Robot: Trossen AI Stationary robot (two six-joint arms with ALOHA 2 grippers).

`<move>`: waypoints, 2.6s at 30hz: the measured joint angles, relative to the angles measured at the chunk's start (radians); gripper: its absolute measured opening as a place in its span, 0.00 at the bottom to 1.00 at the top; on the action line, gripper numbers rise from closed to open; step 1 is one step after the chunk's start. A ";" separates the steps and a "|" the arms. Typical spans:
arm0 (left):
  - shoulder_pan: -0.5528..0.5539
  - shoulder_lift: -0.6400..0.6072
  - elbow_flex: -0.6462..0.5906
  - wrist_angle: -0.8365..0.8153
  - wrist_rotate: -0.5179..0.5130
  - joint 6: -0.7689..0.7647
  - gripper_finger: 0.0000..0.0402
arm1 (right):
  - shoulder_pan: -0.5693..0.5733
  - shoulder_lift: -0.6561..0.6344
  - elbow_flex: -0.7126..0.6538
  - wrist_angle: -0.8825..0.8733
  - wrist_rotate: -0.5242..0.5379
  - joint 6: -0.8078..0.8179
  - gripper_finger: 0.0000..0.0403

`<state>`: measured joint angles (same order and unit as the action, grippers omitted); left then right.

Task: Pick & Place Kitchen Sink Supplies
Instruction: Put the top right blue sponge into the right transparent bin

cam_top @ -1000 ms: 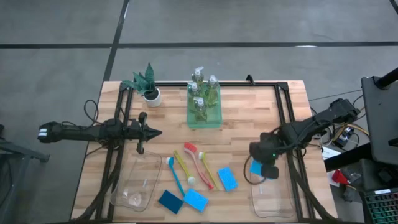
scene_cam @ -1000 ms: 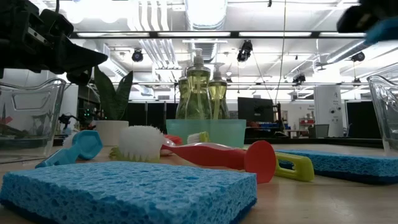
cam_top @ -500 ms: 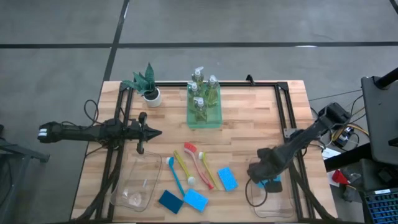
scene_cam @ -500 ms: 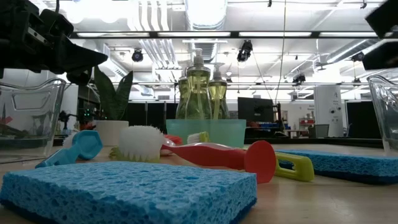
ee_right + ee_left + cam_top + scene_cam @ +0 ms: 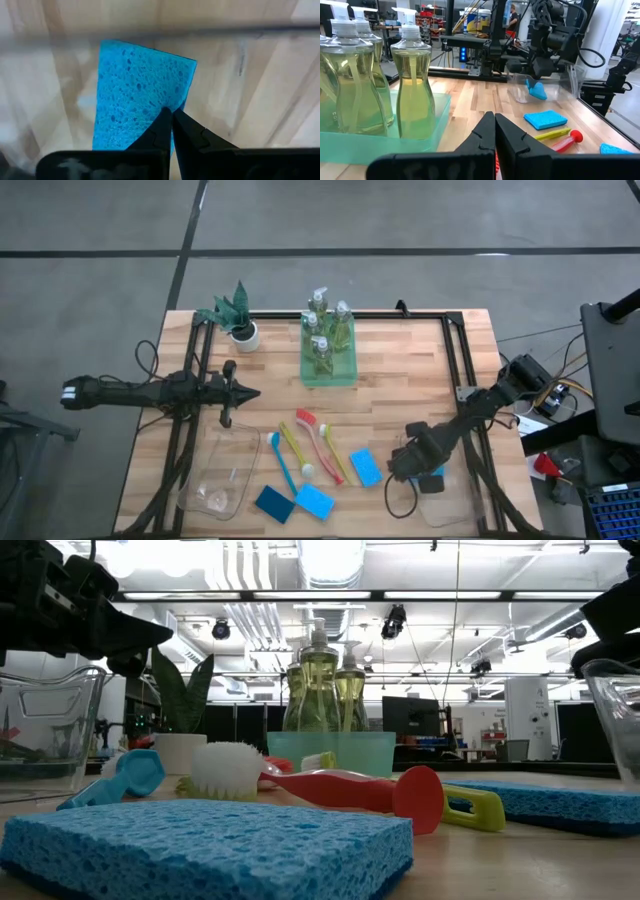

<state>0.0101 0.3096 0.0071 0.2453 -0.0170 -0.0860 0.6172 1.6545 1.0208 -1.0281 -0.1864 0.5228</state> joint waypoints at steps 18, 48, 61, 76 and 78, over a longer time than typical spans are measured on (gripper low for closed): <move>0.001 0.001 0.000 -0.001 0.000 0.000 0.00 | 0.001 0.004 0.036 -0.019 -0.032 0.045 0.10; 0.001 0.000 0.000 0.000 0.000 0.000 0.00 | -0.046 -0.020 0.427 -0.140 0.313 0.158 0.19; 0.000 0.000 0.000 0.000 0.000 0.000 0.00 | -0.217 0.009 0.442 0.159 0.307 -0.066 0.17; 0.001 0.000 0.000 0.000 0.000 0.000 0.00 | -0.298 0.262 0.438 0.167 0.187 -0.288 0.50; 0.001 0.001 0.000 0.000 0.000 0.000 0.00 | -0.297 0.294 0.438 0.162 0.143 -0.299 0.51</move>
<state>0.0110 0.3103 0.0071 0.2451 -0.0174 -0.0862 0.3202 1.9488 1.4586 -0.8657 -0.0438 0.2235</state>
